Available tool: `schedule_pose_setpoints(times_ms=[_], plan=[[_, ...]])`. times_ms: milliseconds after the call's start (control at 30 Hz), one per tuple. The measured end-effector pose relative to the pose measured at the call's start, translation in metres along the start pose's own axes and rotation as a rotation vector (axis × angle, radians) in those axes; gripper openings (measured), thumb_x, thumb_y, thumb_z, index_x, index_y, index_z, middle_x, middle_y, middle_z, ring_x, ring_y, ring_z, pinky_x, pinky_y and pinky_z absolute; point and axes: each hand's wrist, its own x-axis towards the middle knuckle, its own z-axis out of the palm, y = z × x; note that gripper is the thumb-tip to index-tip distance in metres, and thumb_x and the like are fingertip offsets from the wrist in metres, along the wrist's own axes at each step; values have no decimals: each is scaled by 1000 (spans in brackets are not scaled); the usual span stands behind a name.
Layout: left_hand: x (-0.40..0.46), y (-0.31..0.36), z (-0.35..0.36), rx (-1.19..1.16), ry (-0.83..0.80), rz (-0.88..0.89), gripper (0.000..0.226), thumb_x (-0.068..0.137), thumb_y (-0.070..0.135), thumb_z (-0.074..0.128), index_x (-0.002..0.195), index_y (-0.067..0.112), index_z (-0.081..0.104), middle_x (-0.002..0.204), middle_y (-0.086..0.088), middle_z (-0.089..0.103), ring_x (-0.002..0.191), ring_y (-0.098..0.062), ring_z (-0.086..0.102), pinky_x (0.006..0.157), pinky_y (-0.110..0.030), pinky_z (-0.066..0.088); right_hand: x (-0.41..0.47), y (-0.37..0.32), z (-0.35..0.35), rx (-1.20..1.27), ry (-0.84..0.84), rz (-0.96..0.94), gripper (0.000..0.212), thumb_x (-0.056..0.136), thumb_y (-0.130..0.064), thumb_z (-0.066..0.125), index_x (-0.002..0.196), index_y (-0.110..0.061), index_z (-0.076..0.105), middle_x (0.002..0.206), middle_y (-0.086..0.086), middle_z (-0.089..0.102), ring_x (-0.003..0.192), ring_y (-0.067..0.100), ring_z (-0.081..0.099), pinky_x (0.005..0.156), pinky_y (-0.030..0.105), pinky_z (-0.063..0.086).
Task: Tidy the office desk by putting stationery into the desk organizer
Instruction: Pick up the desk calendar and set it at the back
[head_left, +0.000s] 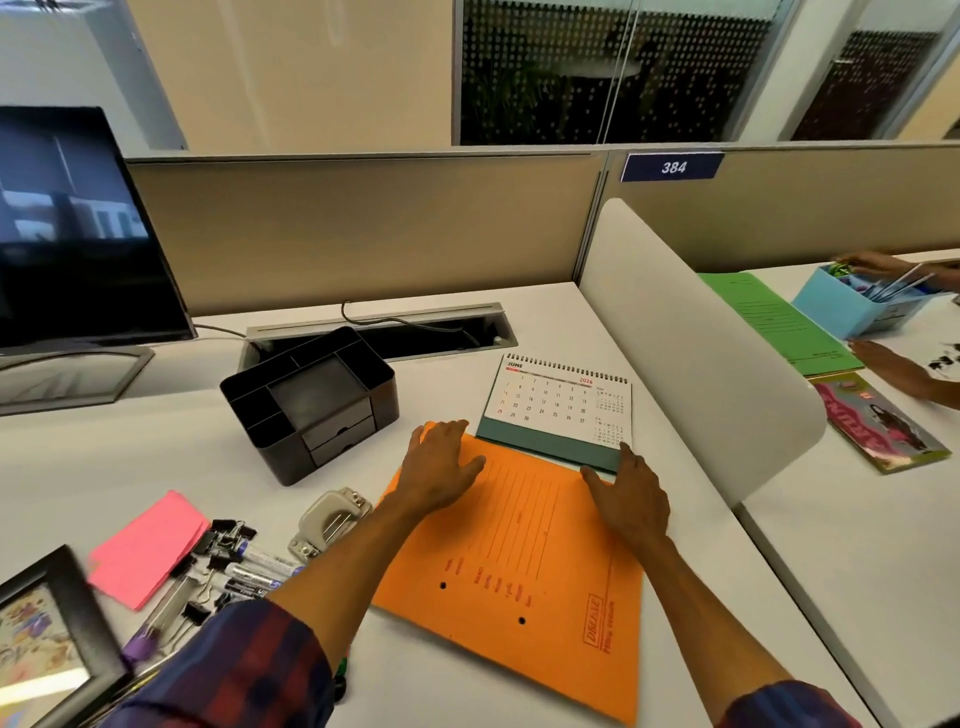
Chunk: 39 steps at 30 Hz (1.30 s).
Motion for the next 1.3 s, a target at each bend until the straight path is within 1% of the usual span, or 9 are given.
schedule_pose_setpoints(times_ms=[200, 367, 467, 567, 667, 833, 933, 1133, 1300], plan=[[20, 9, 14, 22, -133, -41, 76, 96, 51, 47, 155, 15, 15, 160, -7, 22, 148, -23, 19, 121, -43, 5, 6, 1, -8, 148, 62, 31, 71, 90, -48, 60, 146, -15, 34, 141, 11, 50, 125, 32, 49, 101, 48, 45], [28, 18, 21, -23, -133, -33, 72, 95, 49, 50, 152, 13, 24, 152, -8, 38, 139, -24, 35, 120, -44, 17, 16, -4, -21, 388, 101, 148, 54, 93, -38, 61, 137, -8, 48, 131, 13, 59, 119, 31, 54, 95, 41, 45], [32, 23, 20, -117, -50, -47, 57, 94, 38, 54, 143, 12, 39, 137, -9, 53, 123, -25, 49, 108, -40, 37, 27, -3, -23, 553, 116, 255, 45, 93, -27, 62, 130, -1, 56, 126, 16, 62, 112, 32, 58, 95, 40, 46], [41, 28, 14, -316, 13, -120, 42, 94, 28, 55, 131, 9, 52, 123, -7, 60, 110, -25, 56, 87, -34, 49, 35, -1, -24, 637, 57, 288, 27, 94, -13, 59, 118, -1, 64, 119, 17, 65, 93, 22, 57, 81, 31, 48], [50, 32, 8, -517, -35, -234, 37, 95, 14, 57, 131, 6, 53, 127, -10, 60, 111, -25, 57, 88, -33, 50, 41, -3, -30, 758, -26, 312, 33, 94, -2, 55, 127, -4, 59, 121, 14, 62, 100, 20, 54, 83, 30, 48], [58, 31, 8, -580, -76, -304, 38, 96, 10, 55, 134, 4, 50, 132, -15, 57, 117, -28, 54, 92, -32, 48, 51, -2, -33, 836, -112, 342, 39, 94, 2, 52, 132, -7, 52, 127, 15, 57, 105, 22, 52, 84, 30, 50], [59, 29, 7, -591, -53, -325, 39, 96, 6, 55, 133, 4, 47, 132, -16, 54, 116, -26, 52, 87, -28, 46, 53, -2, -33, 859, -113, 321, 42, 95, 2, 51, 136, -9, 47, 130, 14, 55, 109, 22, 51, 92, 35, 50], [62, 31, 2, -588, 28, -337, 37, 89, 4, 65, 124, 5, 51, 129, -13, 54, 118, -27, 52, 84, -27, 47, 58, -4, -36, 902, -51, 246, 45, 94, 4, 53, 132, -18, 45, 132, 12, 55, 111, 19, 51, 92, 34, 50], [70, 39, -3, -594, 41, -286, 48, 86, -3, 65, 129, 6, 47, 131, -13, 54, 120, -26, 52, 91, -32, 51, 62, -10, -38, 925, -47, 204, 44, 92, 8, 54, 125, -19, 44, 122, 7, 58, 108, 17, 53, 80, 24, 49]])
